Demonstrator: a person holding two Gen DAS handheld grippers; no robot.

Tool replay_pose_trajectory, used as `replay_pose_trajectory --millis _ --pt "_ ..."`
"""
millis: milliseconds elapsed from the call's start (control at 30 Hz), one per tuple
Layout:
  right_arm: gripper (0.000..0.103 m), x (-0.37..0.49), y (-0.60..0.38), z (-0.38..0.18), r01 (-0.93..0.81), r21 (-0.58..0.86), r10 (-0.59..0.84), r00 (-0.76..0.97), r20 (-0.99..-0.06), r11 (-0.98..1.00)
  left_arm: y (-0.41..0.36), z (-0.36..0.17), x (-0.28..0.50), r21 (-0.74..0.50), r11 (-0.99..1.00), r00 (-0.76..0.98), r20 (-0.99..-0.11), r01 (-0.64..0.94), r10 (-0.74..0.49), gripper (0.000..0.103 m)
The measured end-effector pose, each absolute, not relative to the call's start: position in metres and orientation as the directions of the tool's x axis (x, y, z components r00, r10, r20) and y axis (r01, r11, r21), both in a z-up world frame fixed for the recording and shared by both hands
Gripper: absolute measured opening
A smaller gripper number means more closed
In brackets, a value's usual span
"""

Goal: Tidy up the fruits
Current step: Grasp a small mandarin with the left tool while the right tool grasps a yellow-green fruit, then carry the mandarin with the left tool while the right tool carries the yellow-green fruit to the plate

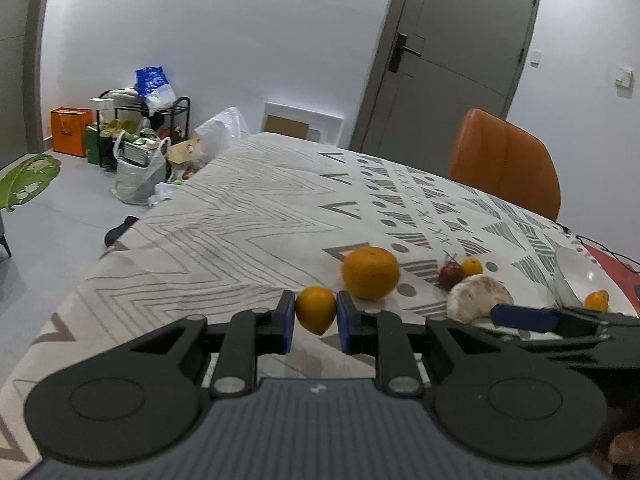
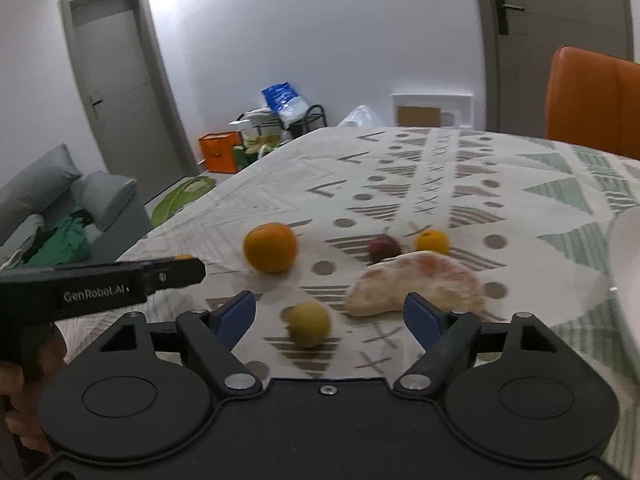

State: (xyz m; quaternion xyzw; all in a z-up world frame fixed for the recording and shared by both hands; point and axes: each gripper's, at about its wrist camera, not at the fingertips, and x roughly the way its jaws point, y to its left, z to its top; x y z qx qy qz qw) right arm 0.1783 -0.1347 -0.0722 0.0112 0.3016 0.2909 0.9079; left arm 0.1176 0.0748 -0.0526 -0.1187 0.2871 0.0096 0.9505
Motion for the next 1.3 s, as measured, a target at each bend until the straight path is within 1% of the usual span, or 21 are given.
replay_pose_trajectory --millis 33,67,100,133,167,233,433,600,1300 --pt "0.074 0.179 -0.132 -0.074 -0.527 0.199 0.540 0.641 -0.545 0.826 0.077 -0.052 0.117 -0.220 0.971 0.835 -0.548 -0.091 -0.046 0.021" --pt "0.060 0.180 -0.130 -0.077 -0.532 0.205 0.546 0.631 -0.552 0.822 0.078 -0.052 0.116 -0.220 0.971 0.836 -0.548 -0.095 -0.043 0.020" --pt "0.038 0.181 -0.128 -0.079 -0.535 0.210 0.549 0.621 -0.559 0.818 0.079 -0.052 0.115 -0.221 0.970 0.836 -0.547 -0.098 -0.040 0.021" --pt "0.026 0.181 -0.127 -0.081 -0.538 0.208 0.551 0.620 -0.559 0.817 0.080 -0.051 0.115 -0.221 0.970 0.836 -0.547 -0.099 -0.039 0.020" --pt "0.024 0.181 -0.126 -0.081 -0.538 0.203 0.548 0.622 -0.559 0.818 0.080 -0.051 0.114 -0.221 0.970 0.837 -0.546 -0.100 -0.038 0.020" --pt "0.024 0.179 -0.129 -0.080 -0.535 0.220 0.555 0.616 -0.560 0.816 0.079 -0.051 0.113 -0.224 0.970 0.837 -0.546 -0.098 -0.041 0.020" --pt "0.024 0.171 -0.144 -0.076 -0.516 0.214 0.538 0.635 -0.555 0.829 0.065 -0.048 0.116 -0.221 0.973 0.839 -0.541 -0.063 -0.068 0.020" --pt "0.024 0.167 -0.161 -0.073 -0.486 0.212 0.515 0.661 -0.545 0.848 0.047 -0.040 0.116 -0.212 0.977 0.847 -0.522 -0.021 -0.095 0.020" --pt "0.024 0.146 -0.226 -0.057 -0.365 0.173 0.401 0.767 -0.502 0.915 -0.015 -0.032 0.124 -0.197 0.974 0.841 -0.504 0.110 -0.197 0.020"
